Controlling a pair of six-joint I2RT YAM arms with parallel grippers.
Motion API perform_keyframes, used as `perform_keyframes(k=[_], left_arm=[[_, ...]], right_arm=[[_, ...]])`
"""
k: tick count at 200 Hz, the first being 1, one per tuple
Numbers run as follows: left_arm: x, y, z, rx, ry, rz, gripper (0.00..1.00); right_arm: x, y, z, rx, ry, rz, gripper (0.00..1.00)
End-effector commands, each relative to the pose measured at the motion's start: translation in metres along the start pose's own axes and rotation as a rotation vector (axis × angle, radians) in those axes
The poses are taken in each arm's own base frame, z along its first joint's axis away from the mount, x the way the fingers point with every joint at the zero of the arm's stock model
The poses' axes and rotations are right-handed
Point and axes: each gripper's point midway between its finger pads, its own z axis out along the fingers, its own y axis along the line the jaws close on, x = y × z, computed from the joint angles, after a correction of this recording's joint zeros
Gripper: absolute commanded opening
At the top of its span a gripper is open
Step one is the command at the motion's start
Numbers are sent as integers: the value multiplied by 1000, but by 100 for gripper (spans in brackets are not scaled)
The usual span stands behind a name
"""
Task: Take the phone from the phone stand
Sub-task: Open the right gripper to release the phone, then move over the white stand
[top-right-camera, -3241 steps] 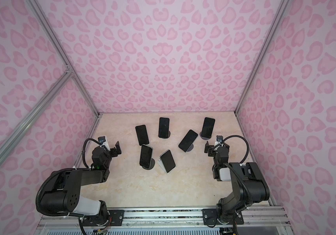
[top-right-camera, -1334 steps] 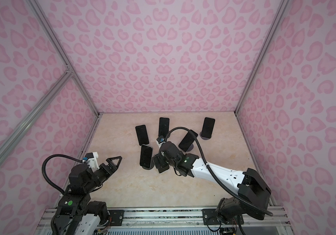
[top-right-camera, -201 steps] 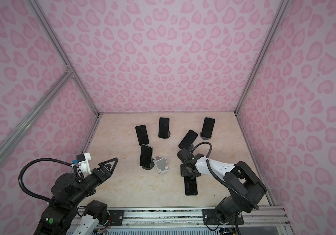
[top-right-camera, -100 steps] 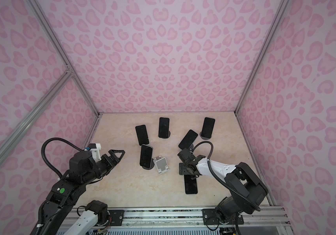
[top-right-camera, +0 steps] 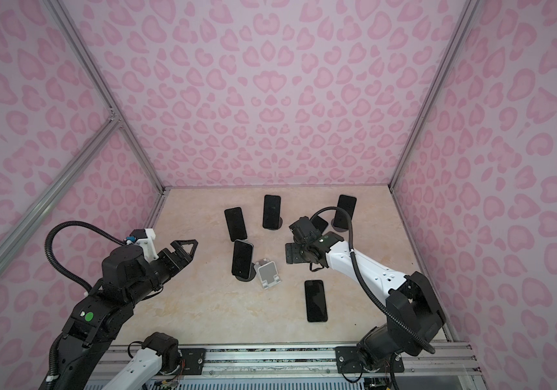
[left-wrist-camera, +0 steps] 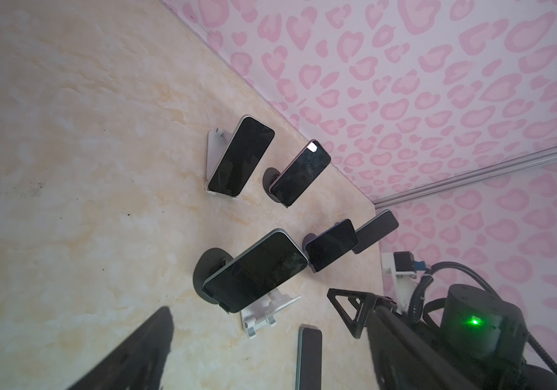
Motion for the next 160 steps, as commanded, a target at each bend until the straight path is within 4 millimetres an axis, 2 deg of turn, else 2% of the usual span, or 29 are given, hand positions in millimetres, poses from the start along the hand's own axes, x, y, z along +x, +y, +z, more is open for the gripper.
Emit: perform_keyframes(k=[1, 14, 31, 53, 102, 126, 160], left_arm=[[-6, -3, 2, -3, -19, 26, 94], [6, -3, 10, 23, 29, 13, 94], [25, 9, 20, 27, 80, -12, 94], [37, 13, 21, 67, 96, -8, 94], [54, 26, 16, 86, 120, 36, 96], [56, 27, 20, 108, 108, 13, 97], [44, 26, 27, 84, 60, 13, 97]], right_arm=[[7, 11, -6, -4, 19, -136, 93], [10, 28, -14, -39, -18, -238, 93], [13, 37, -29, -33, -75, -346, 95], [18, 51, -44, -120, -125, -394, 98], [31, 75, -36, -195, -179, -350, 100], [34, 89, -49, -150, -178, -387, 100], [37, 87, -47, -108, -182, -386, 100]])
